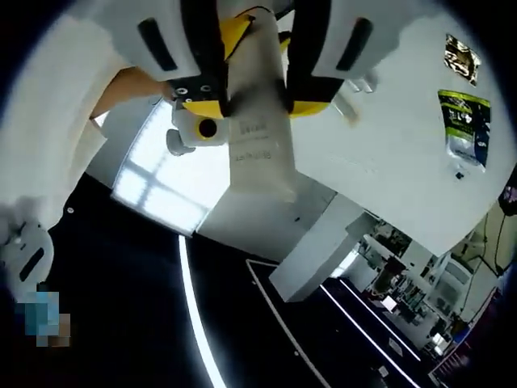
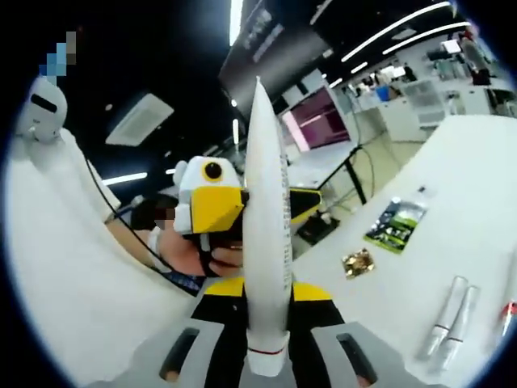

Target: Arrange the skincare products in the storage area until every visible bottle or jar stands upright without overlapping.

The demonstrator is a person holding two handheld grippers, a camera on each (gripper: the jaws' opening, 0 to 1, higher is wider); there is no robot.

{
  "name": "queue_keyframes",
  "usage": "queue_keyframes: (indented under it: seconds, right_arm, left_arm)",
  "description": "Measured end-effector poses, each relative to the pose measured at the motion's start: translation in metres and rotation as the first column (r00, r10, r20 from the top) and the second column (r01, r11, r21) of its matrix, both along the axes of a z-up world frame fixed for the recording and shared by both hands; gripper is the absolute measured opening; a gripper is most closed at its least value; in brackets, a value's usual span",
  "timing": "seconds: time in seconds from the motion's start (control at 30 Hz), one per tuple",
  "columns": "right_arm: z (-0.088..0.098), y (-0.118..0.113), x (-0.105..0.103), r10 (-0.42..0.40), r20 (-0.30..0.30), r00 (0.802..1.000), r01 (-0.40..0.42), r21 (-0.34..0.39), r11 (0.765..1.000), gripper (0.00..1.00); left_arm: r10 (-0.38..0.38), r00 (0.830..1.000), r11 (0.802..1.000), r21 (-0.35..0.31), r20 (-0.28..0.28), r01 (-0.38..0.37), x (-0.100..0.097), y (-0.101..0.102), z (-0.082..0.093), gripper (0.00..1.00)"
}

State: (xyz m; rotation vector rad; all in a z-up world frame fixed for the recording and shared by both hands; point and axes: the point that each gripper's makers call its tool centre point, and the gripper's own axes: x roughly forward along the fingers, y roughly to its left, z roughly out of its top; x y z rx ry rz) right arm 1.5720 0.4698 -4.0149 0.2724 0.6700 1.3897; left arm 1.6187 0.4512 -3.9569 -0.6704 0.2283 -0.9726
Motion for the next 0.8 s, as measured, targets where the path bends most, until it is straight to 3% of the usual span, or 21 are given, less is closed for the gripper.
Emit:
queue_keyframes:
  seconds: [0.3, 0.4, 0.5, 0.6, 0.7, 0.8]
  right_arm:
    - [0.005, -0.002, -0.007, 0.029, -0.031, 0.999, -0.028, 0.053, 0.998, 0.12]
    - [0.004, -0.001, -0.013, 0.053, -0.008, 0.999, -0.053, 0.042, 0.998, 0.12]
    - [0.0, 0.001, -0.021, 0.081, 0.011, 0.997, -0.081, 0.0, 0.997, 0.12]
    - [0.0, -0.003, -0.02, 0.07, -0.012, 0.997, -0.07, 0.023, 0.997, 0.13]
    - [0.0, -0.002, -0.024, 0.075, -0.077, 0.994, -0.071, 0.048, 0.996, 0.15]
    - [-0.007, 0.0, -0.019, 0.035, -0.059, 0.998, -0.033, 0.033, 0.999, 0.17]
  left_arm:
    - [-0.075, 0.997, 0.995, -0.065, -0.028, 0.073, -0.002, -0.004, 0.002, 0.2]
    - [-0.096, 0.995, 0.993, -0.072, -0.015, 0.095, -0.006, -0.012, 0.002, 0.23]
    - [-0.156, 0.988, 0.986, -0.06, 0.002, 0.156, -0.012, -0.024, 0.001, 0.22]
    - [-0.161, 0.987, 0.985, -0.061, 0.003, 0.161, -0.01, -0.026, 0.003, 0.21]
    - [-0.174, 0.985, 0.984, -0.022, -0.003, 0.174, -0.012, -0.028, 0.0, 0.2]
    - [-0.144, 0.99, 0.989, 0.023, -0.002, 0.144, -0.009, -0.027, -0.006, 0.16]
